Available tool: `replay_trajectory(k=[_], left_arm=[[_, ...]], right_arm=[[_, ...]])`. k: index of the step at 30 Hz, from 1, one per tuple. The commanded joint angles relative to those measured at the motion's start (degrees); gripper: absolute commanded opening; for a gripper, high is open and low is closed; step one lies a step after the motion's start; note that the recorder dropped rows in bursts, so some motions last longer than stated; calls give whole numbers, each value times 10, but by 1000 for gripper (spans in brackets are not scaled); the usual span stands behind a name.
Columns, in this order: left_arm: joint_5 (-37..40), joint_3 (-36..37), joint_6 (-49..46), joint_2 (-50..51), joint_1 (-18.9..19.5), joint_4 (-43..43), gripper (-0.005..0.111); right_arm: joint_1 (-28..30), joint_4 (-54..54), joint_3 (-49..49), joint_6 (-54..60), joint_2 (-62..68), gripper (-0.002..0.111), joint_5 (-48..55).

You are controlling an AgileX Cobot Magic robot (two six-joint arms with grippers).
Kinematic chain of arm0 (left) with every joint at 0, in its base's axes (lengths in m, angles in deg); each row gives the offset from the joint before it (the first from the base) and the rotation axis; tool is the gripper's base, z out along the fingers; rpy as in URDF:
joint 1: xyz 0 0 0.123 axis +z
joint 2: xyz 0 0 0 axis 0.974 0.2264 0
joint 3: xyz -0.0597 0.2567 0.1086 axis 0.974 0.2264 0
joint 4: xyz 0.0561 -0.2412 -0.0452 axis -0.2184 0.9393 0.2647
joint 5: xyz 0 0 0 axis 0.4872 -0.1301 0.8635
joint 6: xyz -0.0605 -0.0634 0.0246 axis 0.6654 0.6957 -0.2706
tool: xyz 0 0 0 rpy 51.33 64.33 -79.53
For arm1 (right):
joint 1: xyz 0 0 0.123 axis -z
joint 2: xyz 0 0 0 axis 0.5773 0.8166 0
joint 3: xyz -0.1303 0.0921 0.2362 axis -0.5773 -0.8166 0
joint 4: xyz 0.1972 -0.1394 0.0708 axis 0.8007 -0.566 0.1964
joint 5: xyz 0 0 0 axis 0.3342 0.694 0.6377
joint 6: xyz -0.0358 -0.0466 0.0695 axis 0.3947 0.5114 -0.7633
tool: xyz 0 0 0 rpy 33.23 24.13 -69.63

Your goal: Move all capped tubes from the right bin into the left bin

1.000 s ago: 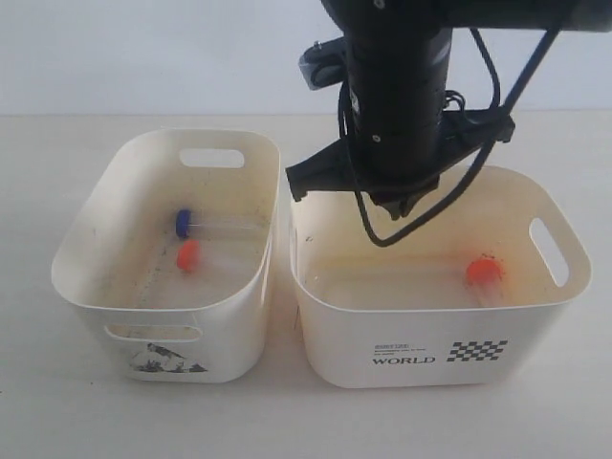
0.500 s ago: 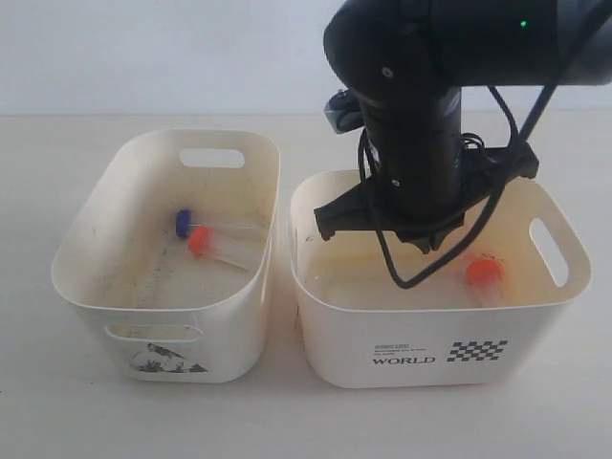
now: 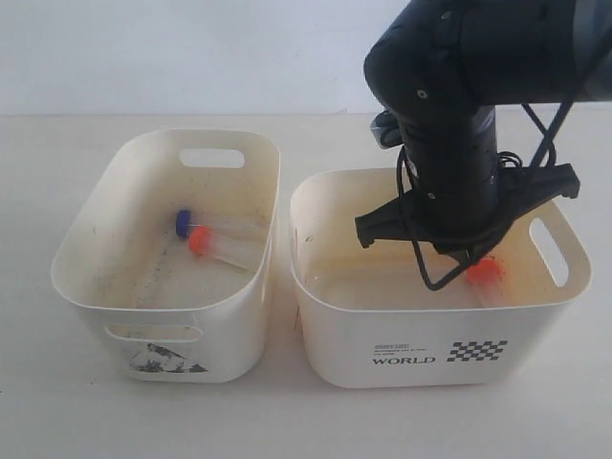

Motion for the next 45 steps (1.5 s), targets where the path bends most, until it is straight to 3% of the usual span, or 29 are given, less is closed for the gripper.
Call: replay_trajectory(k=[1,29,45], left_arm=[[-1,-2,5,0,0,-3,4],[-1,-2,5,0,0,-3,4],[-1,-2,5,0,0,-3,4]], right_arm=[[3,-5,0,1,-1,1,1],[9,16,0,15,70,1,1],[21,-38,-45,6,80,1,-6]])
